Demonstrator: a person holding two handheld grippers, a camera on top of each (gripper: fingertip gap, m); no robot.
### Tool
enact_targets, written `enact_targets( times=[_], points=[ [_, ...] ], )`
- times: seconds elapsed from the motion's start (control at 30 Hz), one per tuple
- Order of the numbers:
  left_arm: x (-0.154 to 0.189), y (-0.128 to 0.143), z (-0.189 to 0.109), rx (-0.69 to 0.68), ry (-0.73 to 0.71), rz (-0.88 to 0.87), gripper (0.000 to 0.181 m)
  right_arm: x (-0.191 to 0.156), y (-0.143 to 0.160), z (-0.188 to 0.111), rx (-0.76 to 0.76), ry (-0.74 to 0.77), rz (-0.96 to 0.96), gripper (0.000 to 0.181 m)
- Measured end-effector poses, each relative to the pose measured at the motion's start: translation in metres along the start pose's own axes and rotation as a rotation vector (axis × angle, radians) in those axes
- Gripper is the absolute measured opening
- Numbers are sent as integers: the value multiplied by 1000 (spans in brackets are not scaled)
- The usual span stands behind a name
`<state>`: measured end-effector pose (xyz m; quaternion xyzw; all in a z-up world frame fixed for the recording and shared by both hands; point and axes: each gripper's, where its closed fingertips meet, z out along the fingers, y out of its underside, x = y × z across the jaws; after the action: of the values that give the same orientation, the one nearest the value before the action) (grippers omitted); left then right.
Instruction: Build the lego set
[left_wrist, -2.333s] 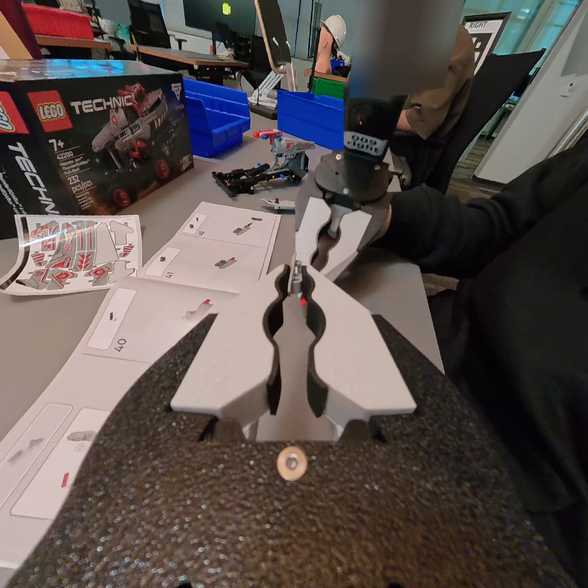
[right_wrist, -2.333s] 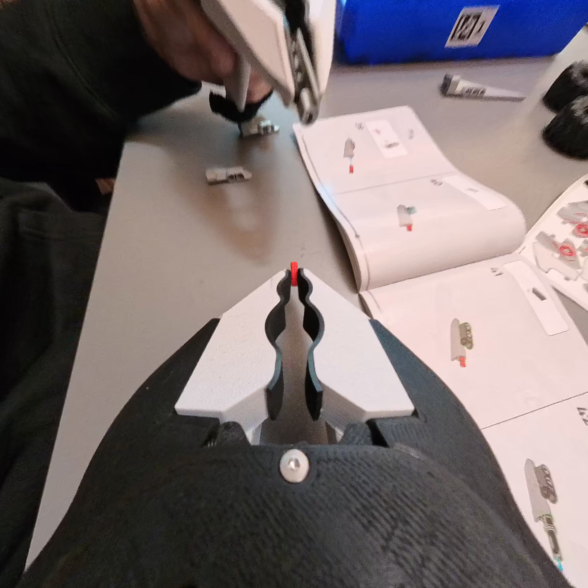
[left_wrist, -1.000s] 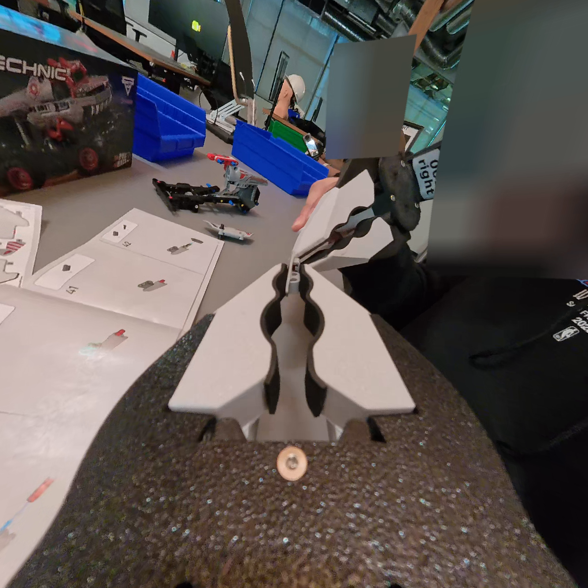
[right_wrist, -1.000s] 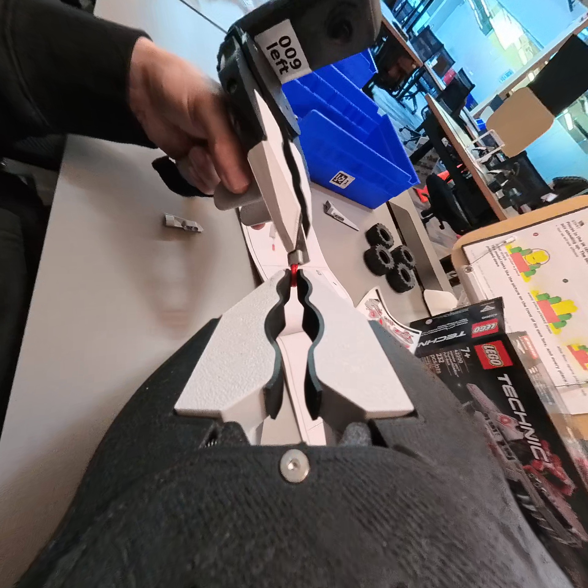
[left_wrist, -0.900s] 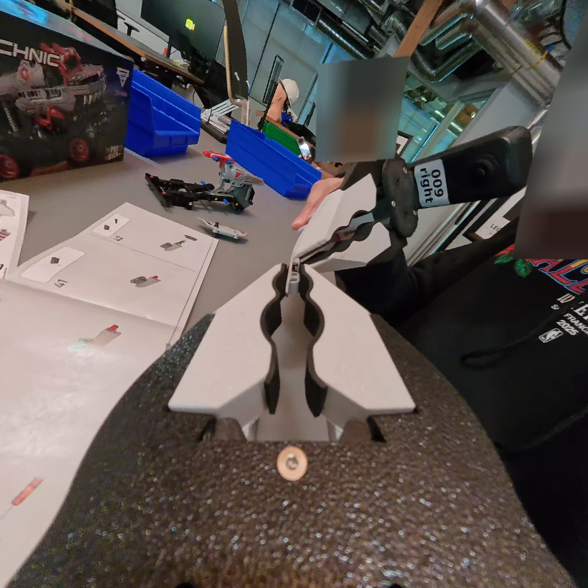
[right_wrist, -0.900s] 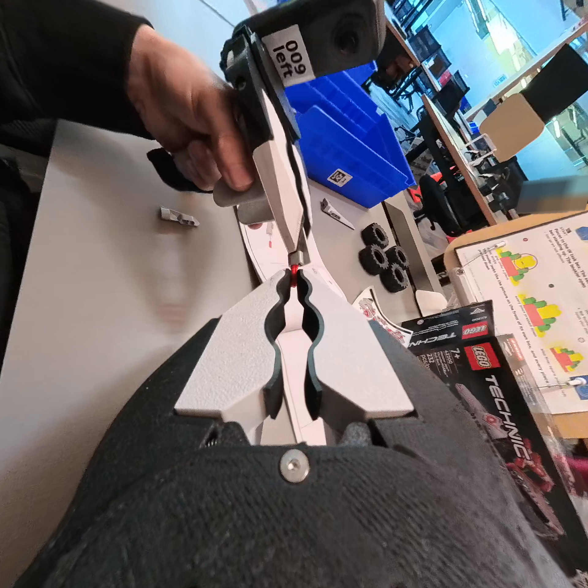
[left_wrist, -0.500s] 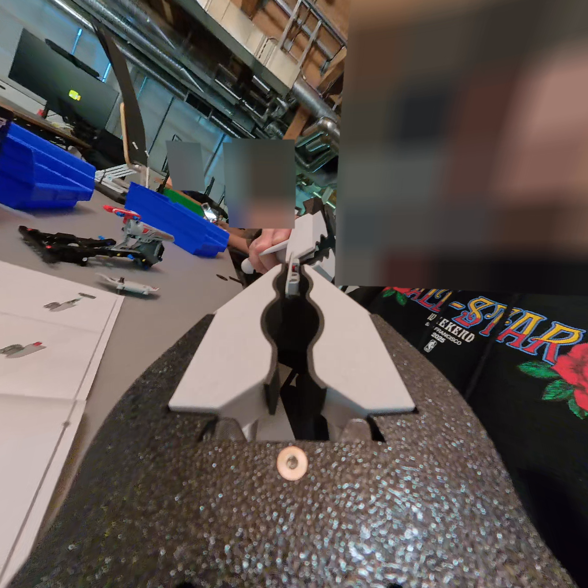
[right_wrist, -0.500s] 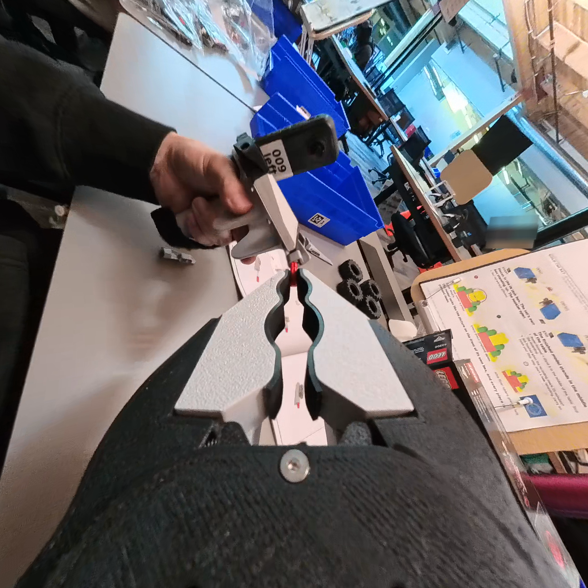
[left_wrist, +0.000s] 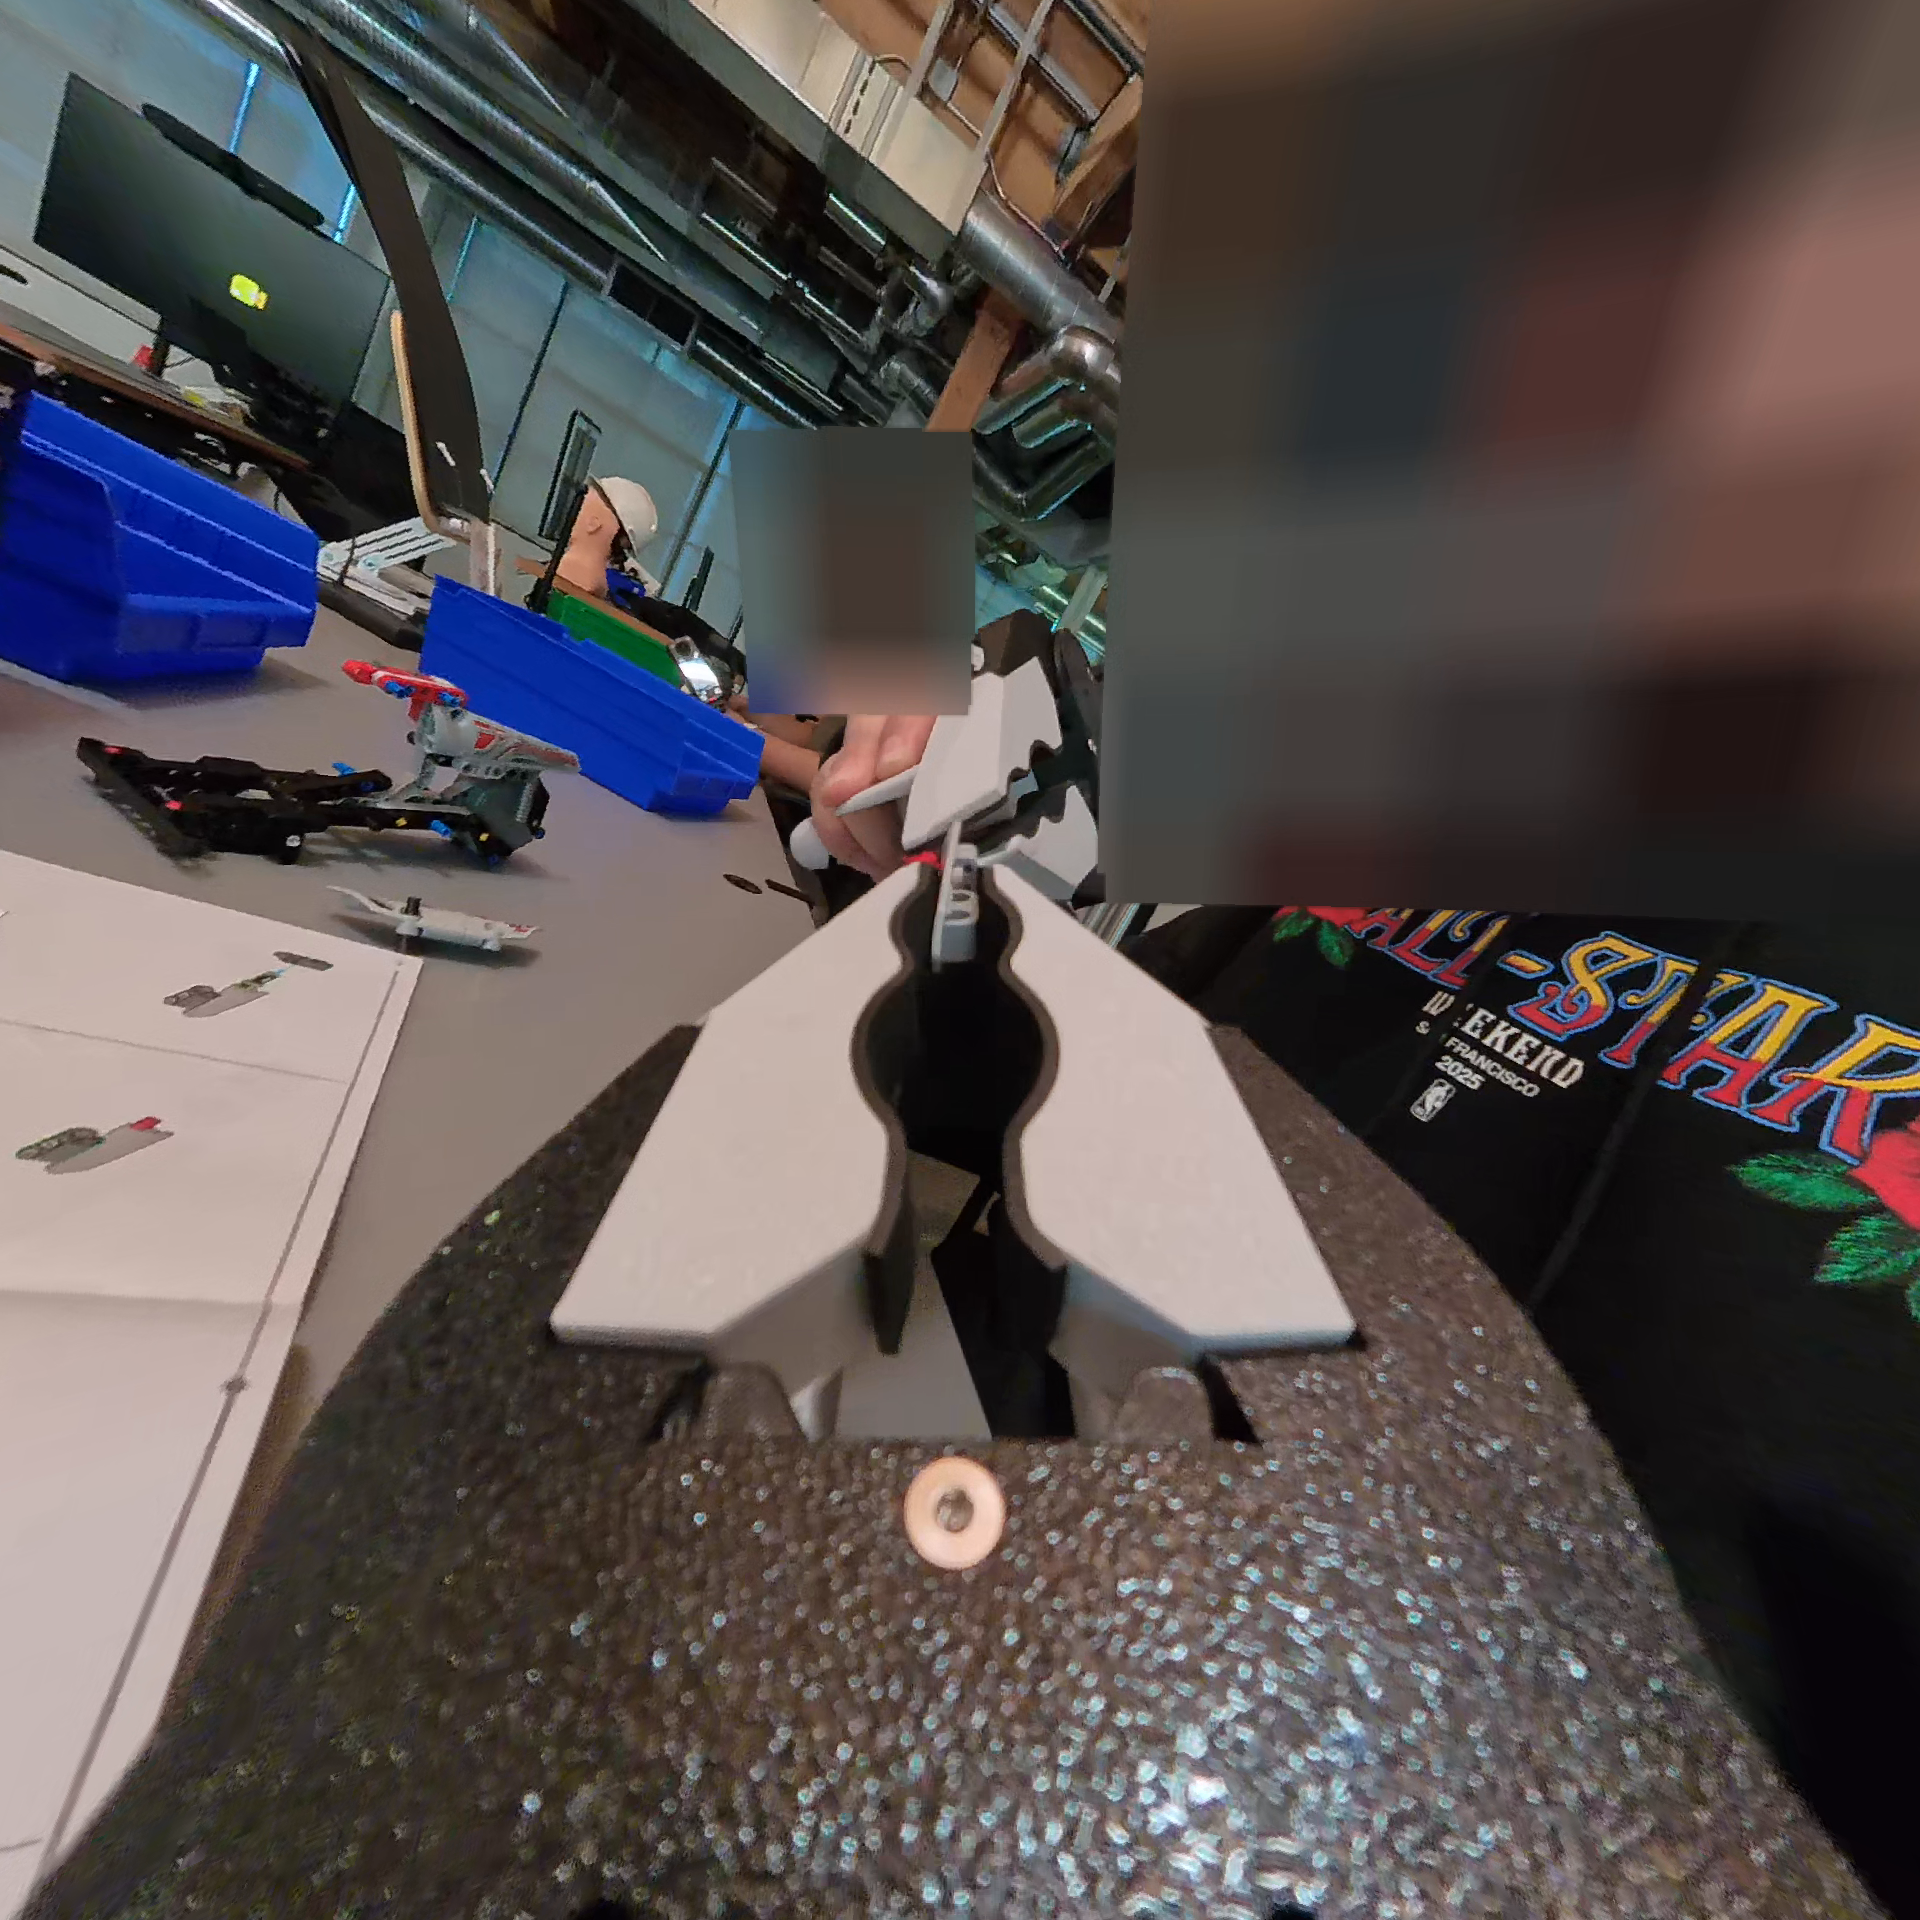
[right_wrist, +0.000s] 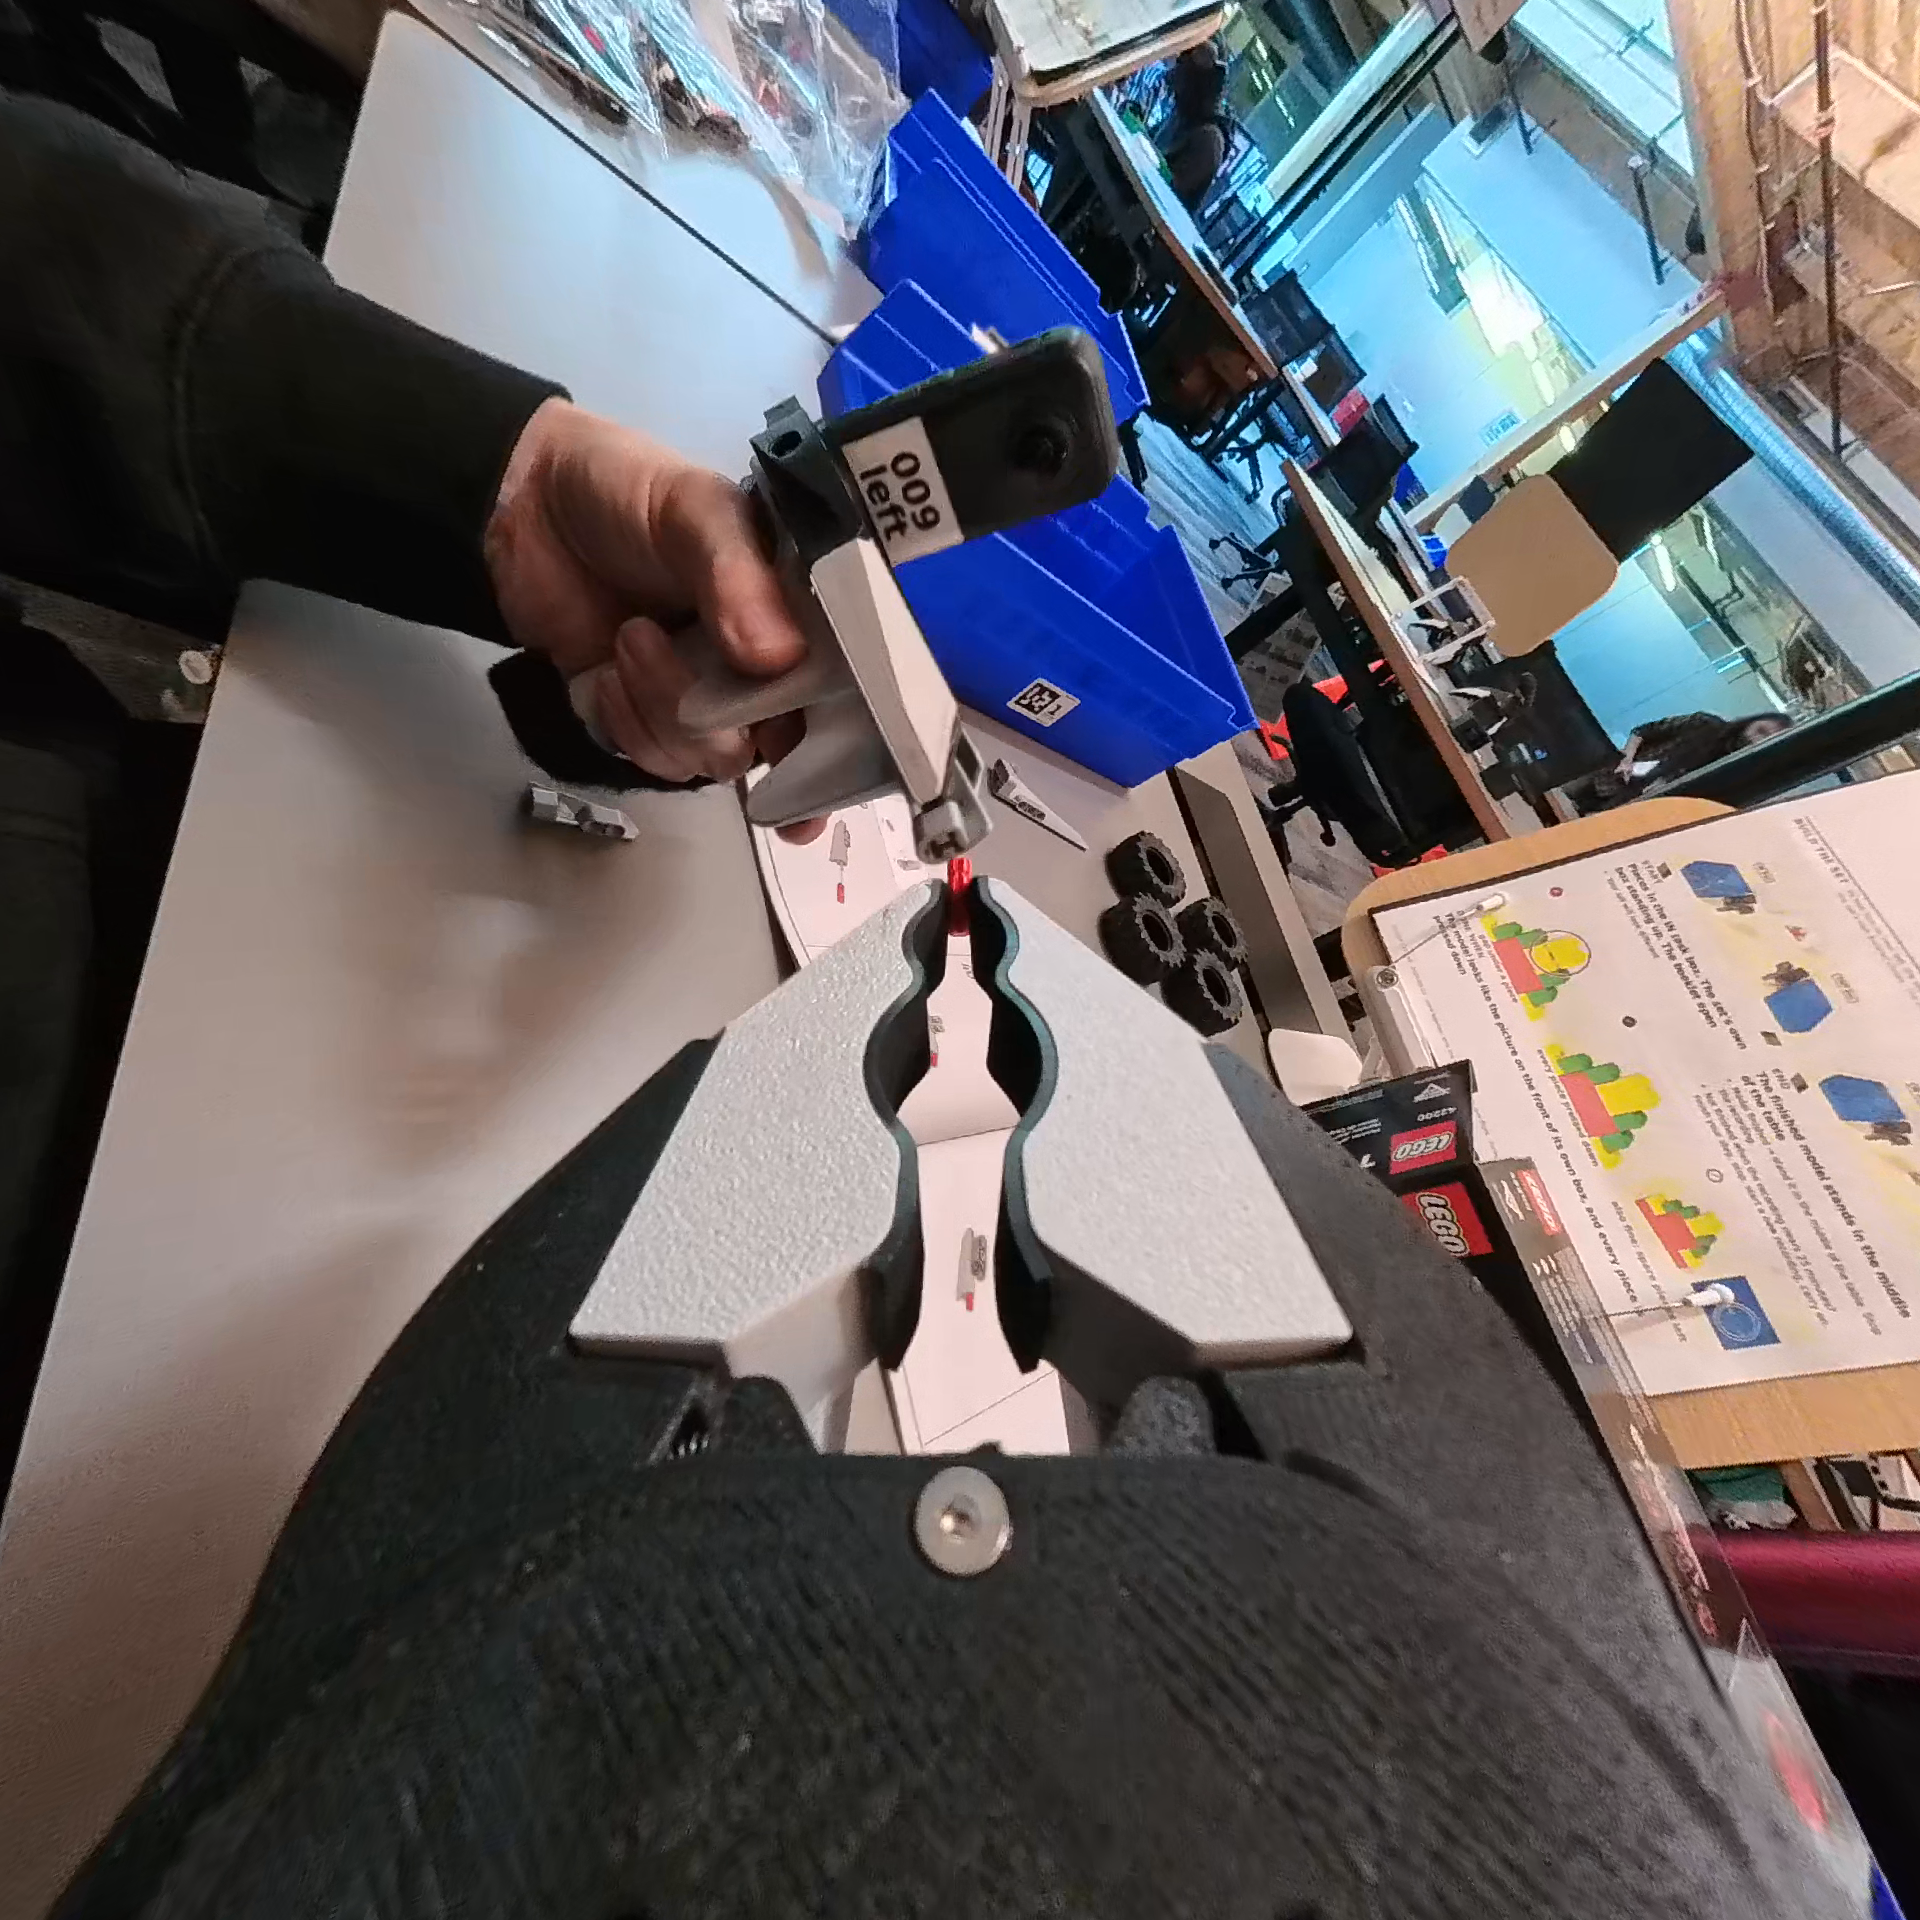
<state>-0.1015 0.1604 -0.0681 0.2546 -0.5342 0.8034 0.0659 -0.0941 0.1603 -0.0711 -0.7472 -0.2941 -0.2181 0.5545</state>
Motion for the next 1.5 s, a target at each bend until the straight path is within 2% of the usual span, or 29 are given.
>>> enact_targets(
  times=[0.03,0.37,0.7,0.87,1.0,1.17,1.33,1.5],
  points=[
    [-2,-1,-1,1,-14,1,5,0,1,0,-5,-4,2,3],
    [-12,4,-4,-39,-96,28,5,-4,6,4,-19,-31,20,3],
    [-32,19,-10,-247,-343,123,6,-13,28,14,-93,-84,59,3],
    [-41,27,-11,-358,-446,261,6,-18,40,18,-118,-153,213,1],
    [-40,22,-12,-265,-406,108,6,-15,39,20,-66,-138,210,2],
    [-33,16,-10,-112,-254,-145,5,-11,27,17,27,-102,162,2],
    [-29,18,-8,-118,-222,-180,6,-14,23,12,-11,-94,25,2],
    [-35,23,-10,-159,-281,-158,6,-17,30,15,-106,-42,-148,2]
  ],
)
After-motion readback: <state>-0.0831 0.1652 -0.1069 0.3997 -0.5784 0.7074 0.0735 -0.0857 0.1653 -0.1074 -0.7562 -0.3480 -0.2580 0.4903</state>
